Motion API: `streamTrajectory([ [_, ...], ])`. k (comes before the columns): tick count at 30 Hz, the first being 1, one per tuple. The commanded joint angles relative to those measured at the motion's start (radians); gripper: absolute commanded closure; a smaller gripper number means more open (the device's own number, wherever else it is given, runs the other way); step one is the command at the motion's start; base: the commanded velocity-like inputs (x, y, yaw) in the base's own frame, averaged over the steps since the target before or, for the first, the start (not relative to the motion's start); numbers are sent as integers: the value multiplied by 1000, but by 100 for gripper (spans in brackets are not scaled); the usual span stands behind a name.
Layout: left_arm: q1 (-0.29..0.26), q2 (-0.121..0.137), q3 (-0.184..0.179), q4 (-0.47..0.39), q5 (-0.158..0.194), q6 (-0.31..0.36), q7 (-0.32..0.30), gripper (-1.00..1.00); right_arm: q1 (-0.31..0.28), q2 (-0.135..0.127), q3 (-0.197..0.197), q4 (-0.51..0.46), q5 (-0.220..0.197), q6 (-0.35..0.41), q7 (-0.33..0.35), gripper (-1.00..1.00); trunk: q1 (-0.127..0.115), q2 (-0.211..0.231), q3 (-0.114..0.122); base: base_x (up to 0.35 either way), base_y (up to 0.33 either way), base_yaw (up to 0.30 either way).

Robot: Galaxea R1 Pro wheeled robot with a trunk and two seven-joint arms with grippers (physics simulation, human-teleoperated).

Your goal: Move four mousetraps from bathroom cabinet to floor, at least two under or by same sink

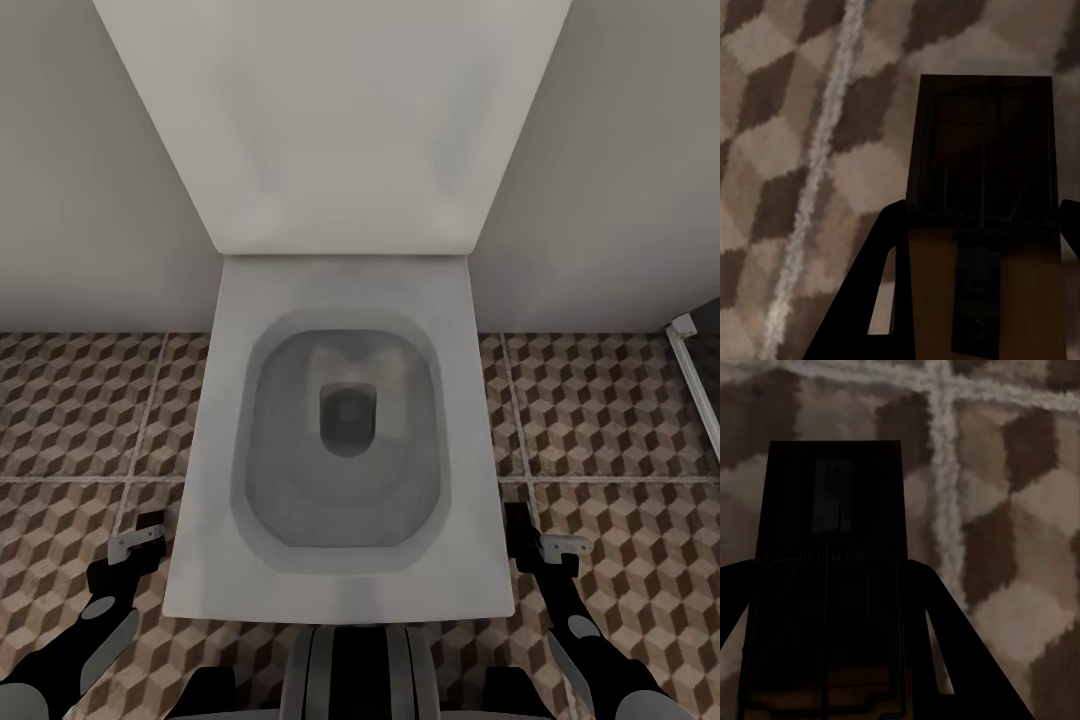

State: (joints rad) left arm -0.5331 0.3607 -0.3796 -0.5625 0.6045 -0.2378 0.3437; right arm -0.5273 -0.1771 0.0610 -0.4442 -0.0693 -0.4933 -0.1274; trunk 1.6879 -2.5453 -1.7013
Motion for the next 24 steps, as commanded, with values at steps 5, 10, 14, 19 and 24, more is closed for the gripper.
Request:
streamTrajectory([
  [5,-1,1,-9,0,8,-5,8,100,0,-1,6,1,-10,-4,-1,100,0,0,0,0,0,0],
  [10,-1,1,-9,0,8,-5,8,100,0,-1,8,1,-9,-4,-1,100,0,0,0,0,0,0],
  [14,-1,0,-9,0,8,-5,8,100,0,-1,8,1,-8,-4,-1,100,0,0,0,0,0,0],
  [19,-1,-1,-9,0,8,-5,8,100,0,-1,8,1,-7,-4,-1,100,0,0,0,0,0,0],
  [24,-1,0,-9,0,8,-5,8,100,0,-1,7,1,-7,-4,-1,100,0,0,0,0,0,0],
])
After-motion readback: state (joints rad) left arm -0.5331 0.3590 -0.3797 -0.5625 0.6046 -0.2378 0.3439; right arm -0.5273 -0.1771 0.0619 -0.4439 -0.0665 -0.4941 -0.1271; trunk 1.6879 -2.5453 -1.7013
